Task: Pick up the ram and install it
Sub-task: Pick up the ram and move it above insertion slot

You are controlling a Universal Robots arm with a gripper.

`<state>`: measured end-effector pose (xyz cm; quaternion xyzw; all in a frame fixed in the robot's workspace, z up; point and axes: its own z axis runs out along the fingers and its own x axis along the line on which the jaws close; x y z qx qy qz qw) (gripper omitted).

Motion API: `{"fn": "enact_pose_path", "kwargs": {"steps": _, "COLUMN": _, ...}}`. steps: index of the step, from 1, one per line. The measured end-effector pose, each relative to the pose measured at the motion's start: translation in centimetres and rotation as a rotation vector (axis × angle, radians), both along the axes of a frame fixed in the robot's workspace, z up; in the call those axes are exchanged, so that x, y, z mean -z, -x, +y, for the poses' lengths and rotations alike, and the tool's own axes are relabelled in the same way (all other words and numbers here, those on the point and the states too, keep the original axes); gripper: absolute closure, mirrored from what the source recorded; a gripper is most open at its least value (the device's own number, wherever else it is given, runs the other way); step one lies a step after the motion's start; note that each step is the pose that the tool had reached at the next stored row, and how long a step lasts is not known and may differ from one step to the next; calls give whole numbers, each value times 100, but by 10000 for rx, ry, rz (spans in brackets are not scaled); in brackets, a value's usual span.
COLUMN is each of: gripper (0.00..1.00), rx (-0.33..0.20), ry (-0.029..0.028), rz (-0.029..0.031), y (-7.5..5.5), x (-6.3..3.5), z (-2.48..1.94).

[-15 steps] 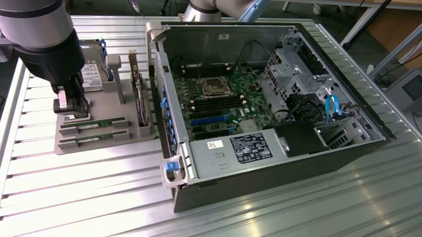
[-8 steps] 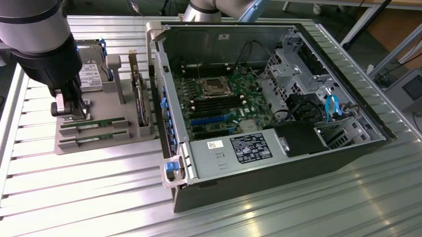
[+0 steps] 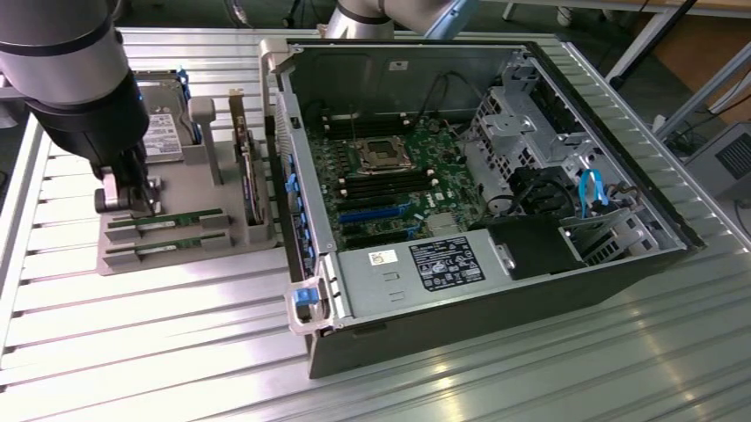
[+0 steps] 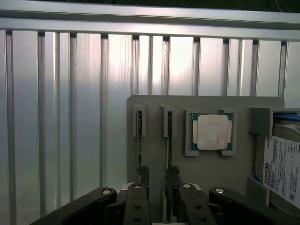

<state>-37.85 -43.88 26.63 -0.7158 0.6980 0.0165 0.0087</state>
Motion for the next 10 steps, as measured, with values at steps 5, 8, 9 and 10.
{"fn": "enact_pose_path", "kwargs": {"steps": 5, "gripper": 70, "rx": -3, "ry": 66, "rz": 0, "y": -32, "x": 47, "z": -7}}
{"fn": "enact_pose_path", "kwargs": {"steps": 8, "gripper": 70, "rx": -4, "ry": 67, "rz": 1, "y": -33, "x": 77, "z": -28}}
{"fn": "enact_pose_path", "kwargs": {"steps": 9, "gripper": 70, "rx": -4, "ry": 67, "rz": 0, "y": -34, "x": 87, "z": -40}}
{"fn": "enact_pose_path", "kwargs": {"steps": 10, "gripper": 70, "rx": -4, "ry": 67, "rz": 1, "y": -34, "x": 95, "z": -49}}
